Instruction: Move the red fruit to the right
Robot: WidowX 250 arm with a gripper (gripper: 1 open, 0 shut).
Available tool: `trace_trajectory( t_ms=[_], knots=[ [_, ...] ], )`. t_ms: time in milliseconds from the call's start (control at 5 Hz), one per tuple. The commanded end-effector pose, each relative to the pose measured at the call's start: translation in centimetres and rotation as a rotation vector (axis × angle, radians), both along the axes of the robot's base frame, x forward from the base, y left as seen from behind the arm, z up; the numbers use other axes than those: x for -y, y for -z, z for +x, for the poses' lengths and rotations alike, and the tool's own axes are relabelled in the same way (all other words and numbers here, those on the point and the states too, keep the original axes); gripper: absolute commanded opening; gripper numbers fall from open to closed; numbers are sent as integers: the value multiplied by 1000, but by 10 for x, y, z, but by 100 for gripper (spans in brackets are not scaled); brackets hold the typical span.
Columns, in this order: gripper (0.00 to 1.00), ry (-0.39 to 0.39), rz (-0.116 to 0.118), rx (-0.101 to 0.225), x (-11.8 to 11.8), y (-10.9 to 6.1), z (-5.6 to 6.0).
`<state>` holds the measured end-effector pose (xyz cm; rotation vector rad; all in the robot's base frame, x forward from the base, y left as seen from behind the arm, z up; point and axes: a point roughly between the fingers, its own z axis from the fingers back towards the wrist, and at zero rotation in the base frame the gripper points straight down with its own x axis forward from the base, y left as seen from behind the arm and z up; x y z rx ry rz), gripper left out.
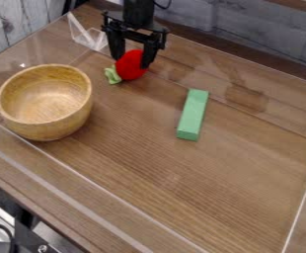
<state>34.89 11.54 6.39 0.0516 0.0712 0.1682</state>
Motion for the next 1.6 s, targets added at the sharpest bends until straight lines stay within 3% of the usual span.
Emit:
trace_trajectory(
  t_ms=[0,200,600,1000,1400],
  knots=[
    [0,71,23,85,7,-22,8],
    [0,128,21,84,13,-12,10],
    [0,52,25,76,12,-6,6],
    [0,26,27,71,13,6,4],
    [0,57,26,69,37,17,2]
  ],
)
